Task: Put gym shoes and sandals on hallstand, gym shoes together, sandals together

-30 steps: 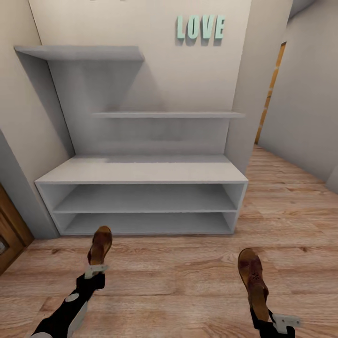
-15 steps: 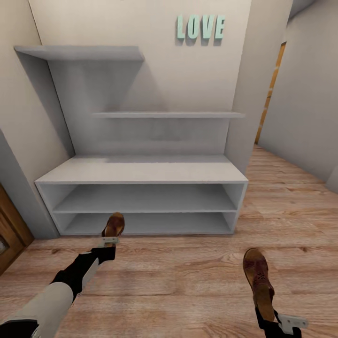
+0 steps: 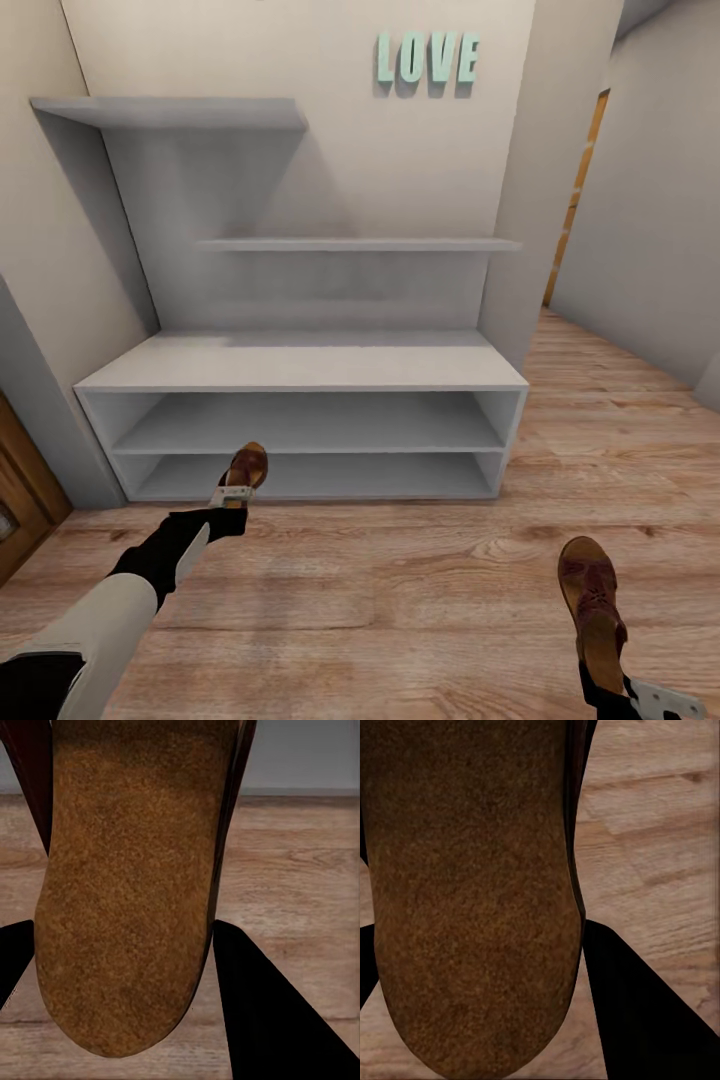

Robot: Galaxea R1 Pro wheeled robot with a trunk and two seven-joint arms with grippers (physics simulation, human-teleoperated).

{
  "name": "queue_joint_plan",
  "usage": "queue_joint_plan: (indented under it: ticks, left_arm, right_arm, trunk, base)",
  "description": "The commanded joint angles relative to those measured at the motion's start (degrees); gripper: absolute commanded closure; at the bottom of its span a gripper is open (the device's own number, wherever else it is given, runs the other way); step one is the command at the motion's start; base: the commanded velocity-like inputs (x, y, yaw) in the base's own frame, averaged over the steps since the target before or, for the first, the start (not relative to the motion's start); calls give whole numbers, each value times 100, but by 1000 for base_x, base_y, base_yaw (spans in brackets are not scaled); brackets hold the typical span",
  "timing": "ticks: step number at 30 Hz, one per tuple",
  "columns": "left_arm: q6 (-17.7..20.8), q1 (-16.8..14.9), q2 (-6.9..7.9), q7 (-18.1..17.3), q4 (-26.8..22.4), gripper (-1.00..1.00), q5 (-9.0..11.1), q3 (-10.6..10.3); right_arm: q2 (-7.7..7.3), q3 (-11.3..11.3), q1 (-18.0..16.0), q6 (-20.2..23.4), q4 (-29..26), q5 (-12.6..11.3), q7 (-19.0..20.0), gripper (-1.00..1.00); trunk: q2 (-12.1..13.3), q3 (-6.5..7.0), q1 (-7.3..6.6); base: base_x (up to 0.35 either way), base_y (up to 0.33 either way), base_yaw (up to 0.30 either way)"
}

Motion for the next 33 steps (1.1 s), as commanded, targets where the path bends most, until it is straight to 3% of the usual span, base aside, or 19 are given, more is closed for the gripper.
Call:
queue_joint_plan:
  ticks: [1,5,7,8,11,33]
  left_arm:
    - [38,-2,9,-20,-34,100,0,-15]
    - [108,-9,30,-34,-301,100,-74,-9]
    - [398,-29,32,-32,-464,100,-101,-4]
    - [726,-108,12,-11,-599,100,-107,-2]
    - [854,-148,-5,13,-800,100,-117,-4]
    - [872,-156,1,41,-857,100,-126,-2]
  right_arm:
    - [6,-49,-6,-5,2,11,52,100]
    - [22,-72,-6,21,-8,13,57,100]
    - [29,-84,-6,31,-11,8,56,100]
    - [31,-88,-6,35,-11,6,57,100]
    - [32,-89,-6,36,-16,5,56,100]
    - [21,-90,-6,21,-29,9,56,100]
  trunk:
    - [-2,-5,-1]
    - [-2,-5,-1]
    - [-2,-5,-1]
    - [-42,-28,21]
    - [-47,-117,29]
    - [-77,-800,86]
  base:
    - [0,0,0]
    - [0,0,0]
    - [0,0,0]
    - [0,0,0]
    - [0,0,0]
    - [0,0,0]
